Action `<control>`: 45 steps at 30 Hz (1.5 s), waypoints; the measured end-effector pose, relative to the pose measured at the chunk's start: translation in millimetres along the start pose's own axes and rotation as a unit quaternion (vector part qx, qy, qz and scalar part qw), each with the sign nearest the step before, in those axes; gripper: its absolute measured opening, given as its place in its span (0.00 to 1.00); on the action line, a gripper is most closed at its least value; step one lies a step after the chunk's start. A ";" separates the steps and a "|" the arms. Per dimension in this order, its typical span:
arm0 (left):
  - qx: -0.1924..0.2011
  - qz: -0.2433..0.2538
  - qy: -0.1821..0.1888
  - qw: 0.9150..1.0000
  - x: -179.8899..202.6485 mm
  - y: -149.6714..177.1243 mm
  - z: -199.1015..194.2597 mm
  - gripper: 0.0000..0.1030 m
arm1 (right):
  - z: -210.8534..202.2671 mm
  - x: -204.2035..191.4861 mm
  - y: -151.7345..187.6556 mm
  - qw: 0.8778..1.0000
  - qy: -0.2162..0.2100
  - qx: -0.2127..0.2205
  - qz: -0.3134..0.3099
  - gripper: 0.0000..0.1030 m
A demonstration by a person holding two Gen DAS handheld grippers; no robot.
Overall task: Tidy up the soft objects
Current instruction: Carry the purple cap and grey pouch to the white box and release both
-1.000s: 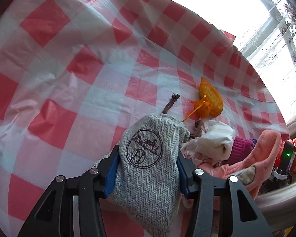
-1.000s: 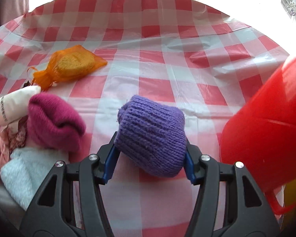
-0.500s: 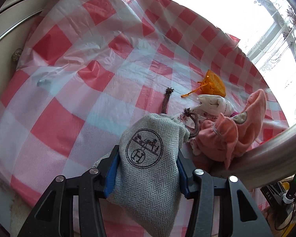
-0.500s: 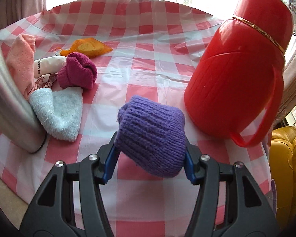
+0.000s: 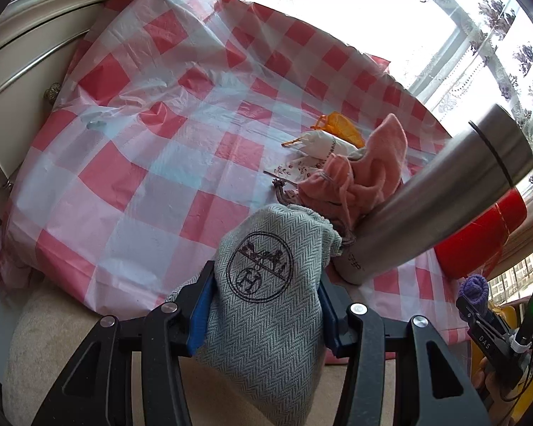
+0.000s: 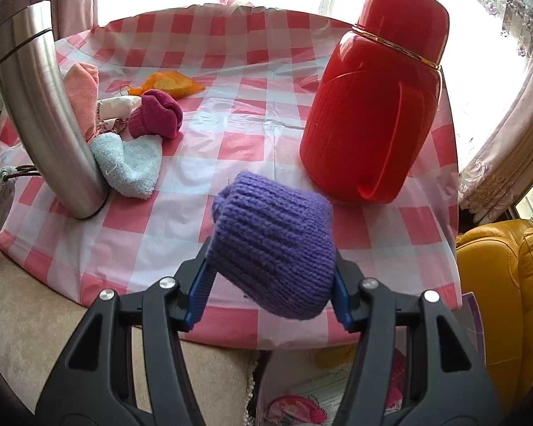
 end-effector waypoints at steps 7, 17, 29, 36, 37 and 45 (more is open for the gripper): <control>-0.003 0.030 0.022 0.999 24.8 21.6 -19.0 0.50 | -23.7 12.8 19.8 1.000 0.001 0.003 0.011 0.59; -0.003 0.088 0.067 0.994 82.8 49.7 -40.5 0.50 | -58.8 45.9 53.3 0.999 0.007 0.008 0.038 0.59; -0.023 0.150 0.127 0.980 155.5 94.0 -55.0 0.50 | -86.5 96.6 97.3 0.996 0.034 0.001 0.079 0.60; -0.036 0.199 0.159 0.966 202.7 122.3 -62.6 0.50 | -100.5 115.7 108.3 0.995 0.046 0.003 0.093 0.62; -0.039 0.204 0.163 0.964 208.5 125.3 -62.9 0.50 | -102.4 117.7 109.2 0.994 0.047 0.004 0.096 0.62; -0.062 0.236 0.194 0.950 250.5 147.6 -64.0 0.51 | -112.5 127.5 108.5 0.993 0.055 0.015 0.104 0.67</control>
Point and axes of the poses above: each gripper's, at about its wrist camera, not at the fingertips, and z roughly the way its jaws point, x to its right, y to its underside, the point moved 1 cm from there along z, roughly the way its jaws point, and after that the axes turned 12 degrees about -y, right-handed, at the moved point
